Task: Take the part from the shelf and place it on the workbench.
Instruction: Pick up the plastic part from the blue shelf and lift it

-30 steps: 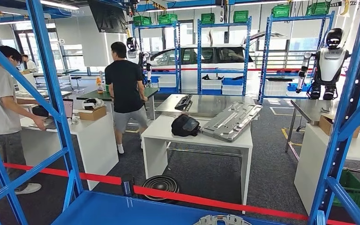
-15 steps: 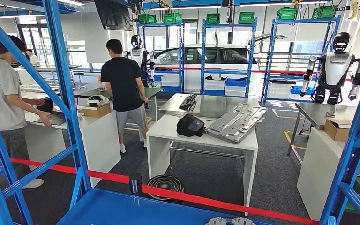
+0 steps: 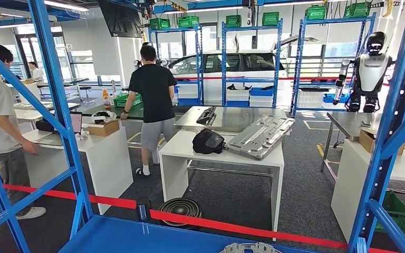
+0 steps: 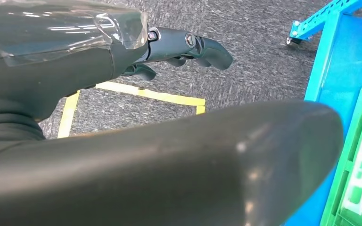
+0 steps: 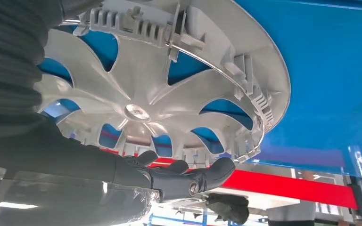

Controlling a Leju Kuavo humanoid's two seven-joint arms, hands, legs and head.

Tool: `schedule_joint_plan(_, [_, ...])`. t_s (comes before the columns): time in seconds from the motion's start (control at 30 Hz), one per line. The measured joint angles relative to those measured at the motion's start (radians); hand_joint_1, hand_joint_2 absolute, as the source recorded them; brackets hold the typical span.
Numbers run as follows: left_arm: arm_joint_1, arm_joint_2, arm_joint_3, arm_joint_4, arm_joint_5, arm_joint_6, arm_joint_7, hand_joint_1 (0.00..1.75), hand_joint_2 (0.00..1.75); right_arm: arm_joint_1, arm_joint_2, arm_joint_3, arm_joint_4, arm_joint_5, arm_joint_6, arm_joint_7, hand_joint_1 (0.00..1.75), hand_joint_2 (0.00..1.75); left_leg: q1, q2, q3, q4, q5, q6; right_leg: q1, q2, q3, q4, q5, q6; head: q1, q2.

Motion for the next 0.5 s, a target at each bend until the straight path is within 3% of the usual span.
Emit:
schedule_joint_plan(0.07, [-0.003,0.000,0.004,0.000,0.000,0.000,0.000,0.00,0.00,0.000,0.005,-0.006,0.002,0.000,0.000,0.000,0.00,1.75,-0.005,0.000,0.060,-0.124,0.043,0.009,0.004,0.002,0.000,0.000,-0.001,0.004,0.000,0.000])
schedule_joint_plan(0.1, [-0.005,0.000,0.005,0.001,-0.001,-0.001,-0.002,0.00,0.00,0.000,0.006,-0.008,0.004,0.001,0.000,0.000,0.00,1.75,-0.008,0.000,0.071,-0.150,0.047,0.013,0.006,0.002,-0.001,0.000,-0.001,0.009,0.000,0.000])
schedule_joint_plan(0.23, [-0.009,-0.001,0.011,0.001,-0.021,-0.012,-0.012,0.00,0.00,0.003,0.009,-0.022,0.008,0.015,0.006,0.004,0.00,1.75,-0.010,0.000,0.082,-0.169,0.056,0.036,0.004,0.001,-0.011,0.015,-0.010,0.028,0.002,0.000])
schedule_joint_plan(0.27, [-0.011,-0.001,0.014,0.002,-0.029,-0.013,-0.016,0.00,0.00,0.003,0.008,-0.027,0.009,0.020,0.009,0.004,0.00,1.75,-0.008,0.001,0.086,-0.175,0.061,0.042,0.004,0.000,-0.029,0.051,-0.030,0.026,0.002,0.000])
schedule_joint_plan(0.37, [-0.021,-0.001,0.027,0.015,-0.050,-0.011,-0.028,0.00,0.00,0.006,0.007,-0.039,0.021,0.034,0.030,0.005,0.00,1.75,-0.009,0.000,0.082,-0.177,0.066,0.049,0.005,0.000,-0.124,0.249,-0.111,0.018,0.005,0.000])
schedule_joint_plan(0.4, [-0.023,-0.001,0.032,0.021,-0.056,-0.009,-0.032,0.00,0.00,0.008,0.007,-0.041,0.027,0.037,0.041,0.005,0.00,1.75,-0.011,0.000,0.081,-0.177,0.066,0.049,0.005,0.000,-0.143,0.289,-0.121,0.020,0.005,0.000])
schedule_joint_plan(0.43, [-0.024,0.000,0.037,0.026,-0.061,-0.007,-0.034,0.00,0.00,0.010,0.007,-0.044,0.032,0.039,0.053,0.004,0.00,1.75,-0.011,0.000,0.081,-0.176,0.066,0.049,0.005,0.000,-0.143,0.288,-0.115,0.026,0.006,0.000])
schedule_joint_plan(0.5, [-0.028,-0.001,0.046,0.033,-0.070,-0.006,-0.038,0.00,0.00,0.008,0.005,-0.051,0.041,0.039,0.078,0.004,0.00,1.75,-0.012,-0.001,0.080,-0.172,0.064,0.046,0.004,-0.002,-0.086,0.174,-0.068,0.039,0.006,0.000])
